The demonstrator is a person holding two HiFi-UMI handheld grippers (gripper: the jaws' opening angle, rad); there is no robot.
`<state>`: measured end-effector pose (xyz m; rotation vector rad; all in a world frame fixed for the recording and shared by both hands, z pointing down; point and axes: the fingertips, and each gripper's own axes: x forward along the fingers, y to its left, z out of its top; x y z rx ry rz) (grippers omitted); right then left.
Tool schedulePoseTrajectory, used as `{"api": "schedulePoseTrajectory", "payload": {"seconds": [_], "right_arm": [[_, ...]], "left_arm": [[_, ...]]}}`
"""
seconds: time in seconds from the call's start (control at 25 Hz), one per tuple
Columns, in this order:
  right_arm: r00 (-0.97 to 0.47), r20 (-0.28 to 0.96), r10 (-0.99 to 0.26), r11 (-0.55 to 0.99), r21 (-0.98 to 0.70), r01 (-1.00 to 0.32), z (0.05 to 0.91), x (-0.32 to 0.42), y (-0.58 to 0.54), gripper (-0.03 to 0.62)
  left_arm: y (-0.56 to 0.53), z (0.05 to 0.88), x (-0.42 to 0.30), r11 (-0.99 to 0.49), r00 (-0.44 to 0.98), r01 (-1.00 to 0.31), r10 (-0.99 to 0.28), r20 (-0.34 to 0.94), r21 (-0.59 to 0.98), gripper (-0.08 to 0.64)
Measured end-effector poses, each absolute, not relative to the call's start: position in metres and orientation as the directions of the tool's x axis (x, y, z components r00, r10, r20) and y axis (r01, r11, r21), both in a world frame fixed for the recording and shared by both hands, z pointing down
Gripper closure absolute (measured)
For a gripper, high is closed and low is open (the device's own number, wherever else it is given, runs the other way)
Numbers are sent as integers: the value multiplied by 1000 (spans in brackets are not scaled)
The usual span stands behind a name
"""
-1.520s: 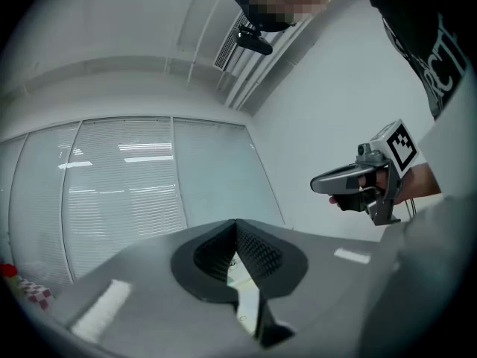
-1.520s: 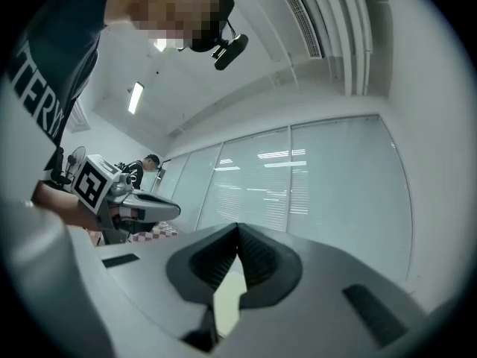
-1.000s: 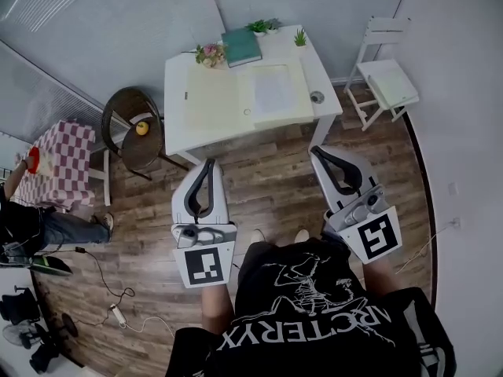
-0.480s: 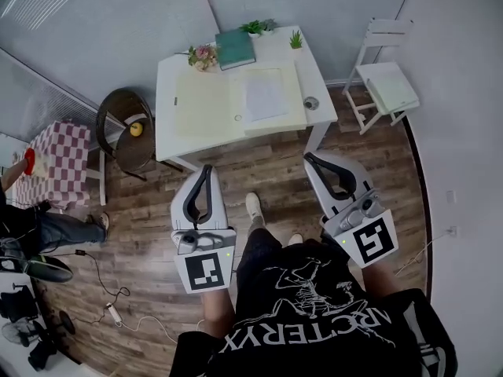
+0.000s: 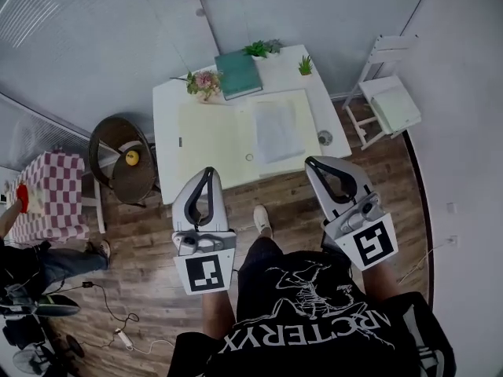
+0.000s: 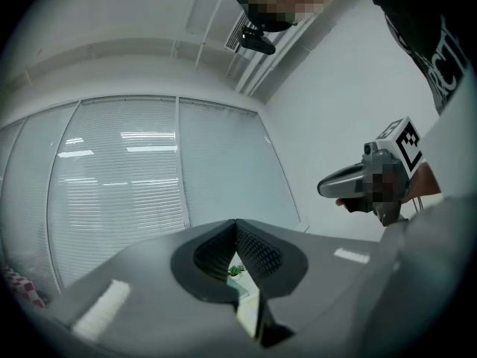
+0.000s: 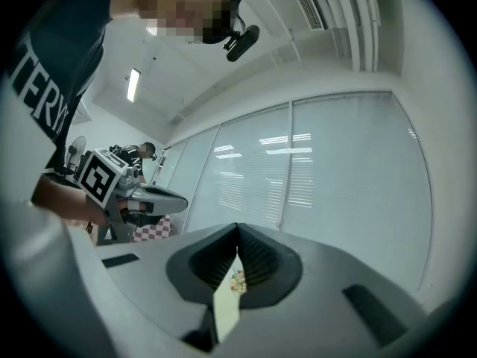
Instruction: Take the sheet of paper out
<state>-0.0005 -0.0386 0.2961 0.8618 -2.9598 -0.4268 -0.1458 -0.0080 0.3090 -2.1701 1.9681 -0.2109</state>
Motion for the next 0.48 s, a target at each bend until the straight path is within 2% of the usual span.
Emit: {"api": "schedulePoseTrajectory", "payload": {"seconds": [0.24,0.48], "right_arm": [[-804,-33,-594,763,295,-576,287,-50,-106,580],[-783,-24,-622,746,285,-602,288,-72,-139,580]], "left_arm": [[-77,309,-203,-153,162,-962,-987,-19,-227,548],[-112,317,-220,-202,203,-955,-979,19,-219,548]]}}
